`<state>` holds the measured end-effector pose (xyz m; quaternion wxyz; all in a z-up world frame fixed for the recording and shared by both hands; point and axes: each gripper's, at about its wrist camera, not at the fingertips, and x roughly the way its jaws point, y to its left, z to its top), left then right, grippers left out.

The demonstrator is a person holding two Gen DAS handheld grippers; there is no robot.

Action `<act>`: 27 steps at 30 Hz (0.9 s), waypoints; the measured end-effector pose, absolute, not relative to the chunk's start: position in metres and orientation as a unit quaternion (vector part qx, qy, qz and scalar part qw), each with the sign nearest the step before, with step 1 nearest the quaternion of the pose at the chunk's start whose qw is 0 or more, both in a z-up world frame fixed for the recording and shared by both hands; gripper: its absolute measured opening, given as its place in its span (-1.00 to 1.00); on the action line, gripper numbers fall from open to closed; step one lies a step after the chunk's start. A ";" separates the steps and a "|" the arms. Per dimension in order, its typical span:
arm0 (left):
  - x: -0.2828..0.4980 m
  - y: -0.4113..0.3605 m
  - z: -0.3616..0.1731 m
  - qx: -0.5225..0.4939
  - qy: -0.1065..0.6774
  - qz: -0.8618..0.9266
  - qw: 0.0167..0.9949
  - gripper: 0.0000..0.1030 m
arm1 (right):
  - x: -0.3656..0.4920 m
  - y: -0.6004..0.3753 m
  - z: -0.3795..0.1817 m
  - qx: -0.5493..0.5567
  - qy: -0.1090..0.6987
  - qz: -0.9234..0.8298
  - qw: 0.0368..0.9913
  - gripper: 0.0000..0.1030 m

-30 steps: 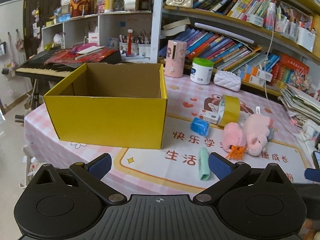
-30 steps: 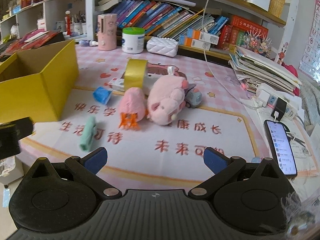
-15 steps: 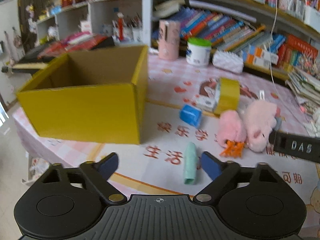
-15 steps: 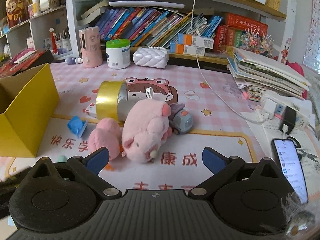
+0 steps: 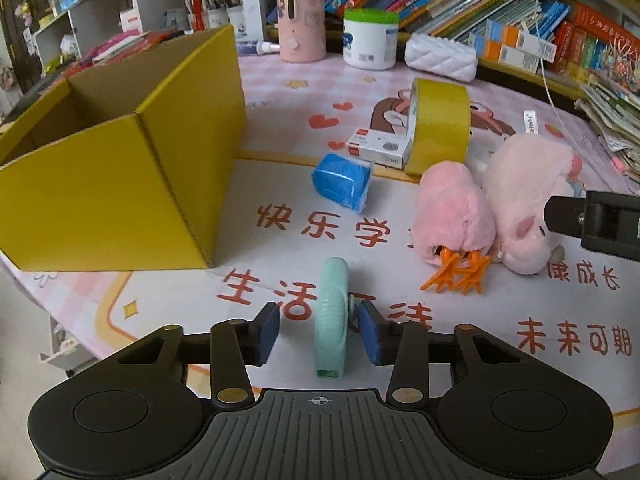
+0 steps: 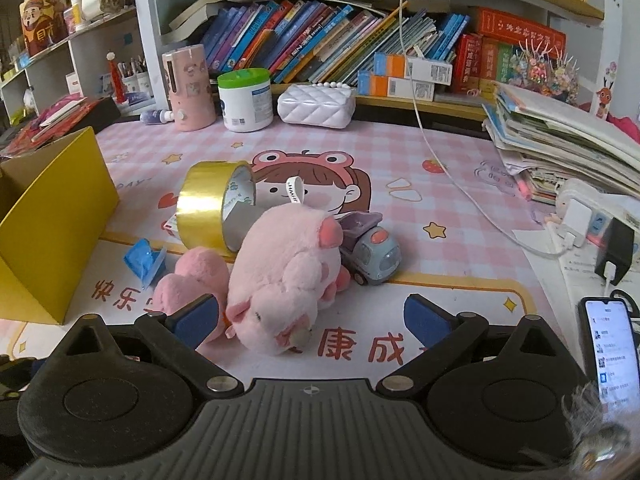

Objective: Organize objects
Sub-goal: 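Grasp the mint green highlighter with the left tool while the right tool approaches the pink pig plush, then grasp the pink pig plush with the right tool while the left tool lifts the highlighter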

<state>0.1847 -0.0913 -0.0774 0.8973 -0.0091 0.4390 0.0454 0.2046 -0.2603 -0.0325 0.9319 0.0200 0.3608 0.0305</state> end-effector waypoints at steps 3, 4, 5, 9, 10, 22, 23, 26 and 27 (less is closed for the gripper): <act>0.188 -0.094 -0.079 -0.007 0.438 0.044 0.898 -0.35 | 0.214 -0.266 -0.035 0.030 0.365 0.028 0.930 0.95; 0.189 -0.095 -0.079 -0.006 0.438 0.045 0.898 -0.36 | 0.218 -0.268 -0.036 0.037 0.367 0.027 0.929 0.95; 0.190 -0.095 -0.079 -0.007 0.438 0.044 0.898 -0.42 | 0.221 -0.269 -0.037 0.044 0.368 0.028 0.928 0.95; 0.191 -0.096 -0.076 -0.010 0.440 0.043 0.897 -0.66 | 0.237 -0.272 -0.043 0.073 0.374 0.040 0.924 0.95; 0.190 -0.094 -0.074 -0.017 0.438 0.044 0.898 -0.66 | 0.241 -0.271 -0.044 0.079 0.376 0.044 0.922 0.95; 0.162 -0.078 -0.042 -0.040 0.400 0.063 0.913 -0.66 | 0.277 -0.265 -0.072 0.132 0.419 0.045 0.897 0.51; 0.159 -0.076 -0.041 -0.042 0.398 0.065 0.914 -0.66 | 0.278 -0.266 -0.073 0.140 0.423 0.045 0.894 0.45; 0.152 -0.070 -0.036 -0.050 0.389 0.071 0.917 -0.66 | 0.275 -0.269 -0.070 0.153 0.426 0.048 0.891 0.27; 0.151 -0.068 -0.035 -0.053 0.387 0.071 0.918 -0.66 | 0.272 -0.270 -0.067 0.153 0.423 0.049 0.892 0.25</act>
